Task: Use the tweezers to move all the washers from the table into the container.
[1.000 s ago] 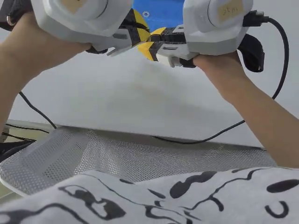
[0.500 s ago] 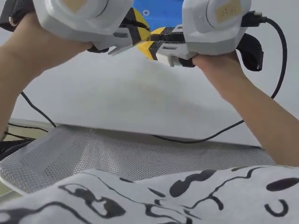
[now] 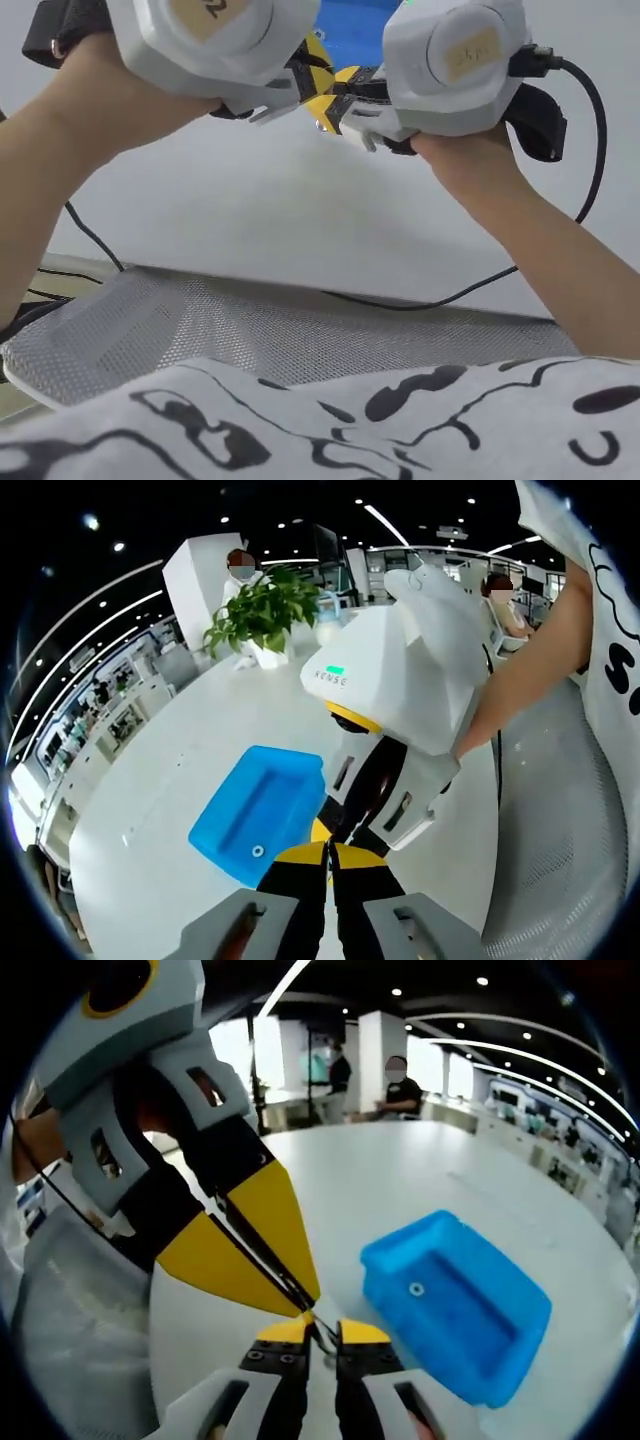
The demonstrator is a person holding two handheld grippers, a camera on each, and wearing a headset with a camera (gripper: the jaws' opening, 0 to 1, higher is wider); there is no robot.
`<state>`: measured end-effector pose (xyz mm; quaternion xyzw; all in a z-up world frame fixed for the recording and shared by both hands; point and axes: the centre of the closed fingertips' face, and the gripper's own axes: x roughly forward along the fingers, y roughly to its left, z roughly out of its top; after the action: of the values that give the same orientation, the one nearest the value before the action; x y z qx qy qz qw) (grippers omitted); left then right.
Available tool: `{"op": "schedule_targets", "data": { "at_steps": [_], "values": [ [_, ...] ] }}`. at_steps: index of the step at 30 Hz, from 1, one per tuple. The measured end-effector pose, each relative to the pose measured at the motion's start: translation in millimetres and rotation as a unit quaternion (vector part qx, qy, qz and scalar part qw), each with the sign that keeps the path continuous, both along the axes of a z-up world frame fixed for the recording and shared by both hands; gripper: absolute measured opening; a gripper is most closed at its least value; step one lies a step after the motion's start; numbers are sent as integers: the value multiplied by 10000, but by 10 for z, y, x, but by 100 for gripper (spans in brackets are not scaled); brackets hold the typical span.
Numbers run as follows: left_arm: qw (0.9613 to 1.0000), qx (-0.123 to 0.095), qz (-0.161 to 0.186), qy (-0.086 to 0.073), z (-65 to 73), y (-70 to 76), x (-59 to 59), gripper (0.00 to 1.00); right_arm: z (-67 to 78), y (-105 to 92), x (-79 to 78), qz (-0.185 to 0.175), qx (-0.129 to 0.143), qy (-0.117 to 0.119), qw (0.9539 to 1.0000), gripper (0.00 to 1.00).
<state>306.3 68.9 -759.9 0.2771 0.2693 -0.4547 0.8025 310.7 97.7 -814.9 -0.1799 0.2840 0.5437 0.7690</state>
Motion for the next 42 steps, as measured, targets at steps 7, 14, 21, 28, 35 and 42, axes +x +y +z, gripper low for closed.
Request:
{"op": "schedule_targets", "data": {
  "at_steps": [7,14,21,28,35,42],
  "values": [
    [9995,239,-144,-123,-16,-32,-64,0,-27,-14,-41,126,-199,-164,9996,4],
    [9998,104,-76,-119,72,-20,-142,0,10,-12,-118,200,-275,-277,9990,3],
    [9995,-295,34,-58,180,-22,-151,0,141,-34,-193,183,-253,-330,9990,3],
    [9977,-628,235,-84,261,-35,-130,0,255,-38,-213,114,-173,-328,9992,3],
    [9938,-919,630,-26,263,42,-77,5,342,-75,-174,2,-73,-279,9996,3],
    [9909,-1021,875,-47,320,107,-87,20,402,-115,-156,-6,-130,-334,9994,3]
  ]
}}
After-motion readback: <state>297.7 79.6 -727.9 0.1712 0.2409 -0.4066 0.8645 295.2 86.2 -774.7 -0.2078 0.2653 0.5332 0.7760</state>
